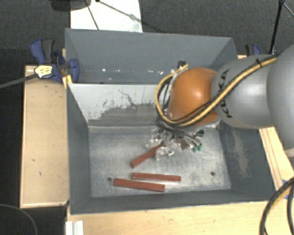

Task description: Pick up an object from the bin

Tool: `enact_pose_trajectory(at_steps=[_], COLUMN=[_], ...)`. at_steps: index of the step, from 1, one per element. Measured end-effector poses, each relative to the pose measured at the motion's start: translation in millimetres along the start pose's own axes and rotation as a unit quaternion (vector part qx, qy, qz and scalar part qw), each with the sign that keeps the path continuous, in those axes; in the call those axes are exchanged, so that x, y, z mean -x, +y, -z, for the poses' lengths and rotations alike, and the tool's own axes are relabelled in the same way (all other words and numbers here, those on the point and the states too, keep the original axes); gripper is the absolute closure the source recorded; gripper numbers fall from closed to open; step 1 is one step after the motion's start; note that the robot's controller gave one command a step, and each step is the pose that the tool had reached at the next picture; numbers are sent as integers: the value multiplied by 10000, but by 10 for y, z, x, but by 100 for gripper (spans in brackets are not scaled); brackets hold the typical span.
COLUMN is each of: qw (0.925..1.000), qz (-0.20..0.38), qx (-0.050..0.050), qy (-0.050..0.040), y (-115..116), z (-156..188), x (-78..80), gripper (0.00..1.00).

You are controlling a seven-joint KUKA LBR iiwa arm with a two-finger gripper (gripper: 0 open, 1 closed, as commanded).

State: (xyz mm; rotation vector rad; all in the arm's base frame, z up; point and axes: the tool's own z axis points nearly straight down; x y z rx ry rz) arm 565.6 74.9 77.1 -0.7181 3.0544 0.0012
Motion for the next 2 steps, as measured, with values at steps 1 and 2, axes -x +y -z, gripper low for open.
enact_pose_trajectory(at_steps=[1,2], qw=[10000,10000], qz=[-5,22], qx=[0,-13], qy=[0,-18], y=[0,-187], z=[0,1758], x=[0,-17], gripper=[100,100])
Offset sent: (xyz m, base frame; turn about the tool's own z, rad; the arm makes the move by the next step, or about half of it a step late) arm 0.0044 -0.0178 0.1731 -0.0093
